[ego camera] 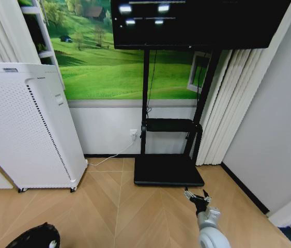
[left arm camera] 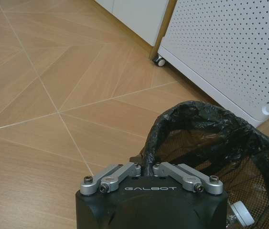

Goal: Pick up the trash bin and place the garbage on the floor into it.

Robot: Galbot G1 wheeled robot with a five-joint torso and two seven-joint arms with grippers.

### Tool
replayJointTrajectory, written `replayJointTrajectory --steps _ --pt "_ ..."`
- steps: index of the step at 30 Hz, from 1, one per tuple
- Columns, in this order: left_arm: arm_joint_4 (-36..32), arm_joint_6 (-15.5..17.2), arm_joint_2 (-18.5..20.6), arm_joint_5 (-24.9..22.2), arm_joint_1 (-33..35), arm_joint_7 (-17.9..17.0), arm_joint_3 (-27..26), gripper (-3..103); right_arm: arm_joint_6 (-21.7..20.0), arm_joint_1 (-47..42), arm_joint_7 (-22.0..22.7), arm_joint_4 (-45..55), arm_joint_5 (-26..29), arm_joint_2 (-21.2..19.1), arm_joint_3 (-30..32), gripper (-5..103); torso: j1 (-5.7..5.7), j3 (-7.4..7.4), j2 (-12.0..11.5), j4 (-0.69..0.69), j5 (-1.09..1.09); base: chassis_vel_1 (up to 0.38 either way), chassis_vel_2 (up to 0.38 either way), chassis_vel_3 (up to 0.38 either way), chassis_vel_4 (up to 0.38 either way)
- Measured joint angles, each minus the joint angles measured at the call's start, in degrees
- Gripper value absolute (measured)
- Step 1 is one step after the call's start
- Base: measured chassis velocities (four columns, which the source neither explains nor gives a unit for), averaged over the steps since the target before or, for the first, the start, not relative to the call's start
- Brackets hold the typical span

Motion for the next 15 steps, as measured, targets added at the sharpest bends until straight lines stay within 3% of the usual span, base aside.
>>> replayJointTrajectory --steps 15 --pt "2.9 -0.8 -0.6 2.2 -0.1 -0.2 1.2 5 0.5 0.7 -0.2 -0.6 0.4 -0.3 0.3 100 0.01 0.0 0.0 0.0 0.0 0.0 0.0 0.0 0.0"
